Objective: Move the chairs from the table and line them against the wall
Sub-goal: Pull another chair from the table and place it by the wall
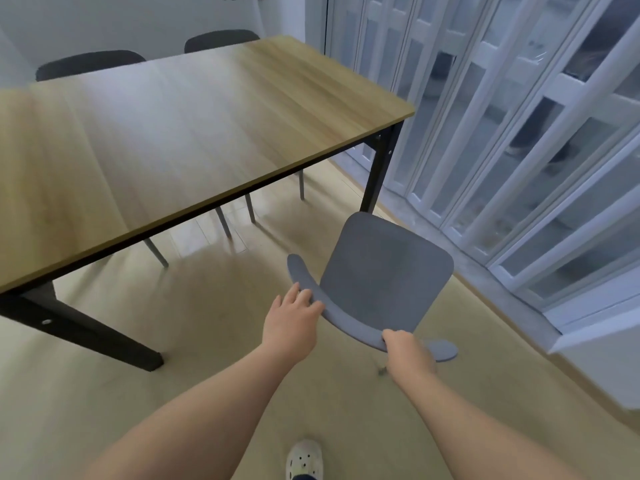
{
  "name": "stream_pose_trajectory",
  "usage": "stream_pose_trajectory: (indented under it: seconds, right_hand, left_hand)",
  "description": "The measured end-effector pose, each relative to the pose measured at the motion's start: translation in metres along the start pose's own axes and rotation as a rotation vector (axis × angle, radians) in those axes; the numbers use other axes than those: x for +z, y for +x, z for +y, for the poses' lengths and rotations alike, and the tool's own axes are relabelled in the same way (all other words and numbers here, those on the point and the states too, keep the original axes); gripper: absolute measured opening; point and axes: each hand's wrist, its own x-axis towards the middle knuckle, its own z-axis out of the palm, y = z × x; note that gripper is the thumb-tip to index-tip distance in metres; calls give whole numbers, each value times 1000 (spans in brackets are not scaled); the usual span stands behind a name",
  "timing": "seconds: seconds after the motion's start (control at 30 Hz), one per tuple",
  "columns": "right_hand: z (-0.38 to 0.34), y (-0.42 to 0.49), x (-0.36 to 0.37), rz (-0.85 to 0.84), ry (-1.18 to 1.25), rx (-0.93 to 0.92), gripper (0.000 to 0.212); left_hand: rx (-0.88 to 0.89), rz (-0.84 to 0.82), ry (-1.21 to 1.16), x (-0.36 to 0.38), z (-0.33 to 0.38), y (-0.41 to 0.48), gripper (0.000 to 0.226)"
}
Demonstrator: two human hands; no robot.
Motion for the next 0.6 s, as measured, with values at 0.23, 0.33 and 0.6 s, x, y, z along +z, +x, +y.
stream_pose_trajectory:
  seconds: [0.23, 0.33, 0.6]
  right_hand:
    - [-14, -46, 35, 48, 7, -92, 21]
    - [-21, -76, 68, 47, 34, -176, 20]
    - [-26, -134, 118, -124, 231, -251, 29]
  left_hand:
    - [-578, 144, -1109, 40, 30, -44, 57]
    - [-779, 194, -1392, 57, 39, -75, 76]
    - [-1191, 262, -1588, 111, 9, -129, 28]
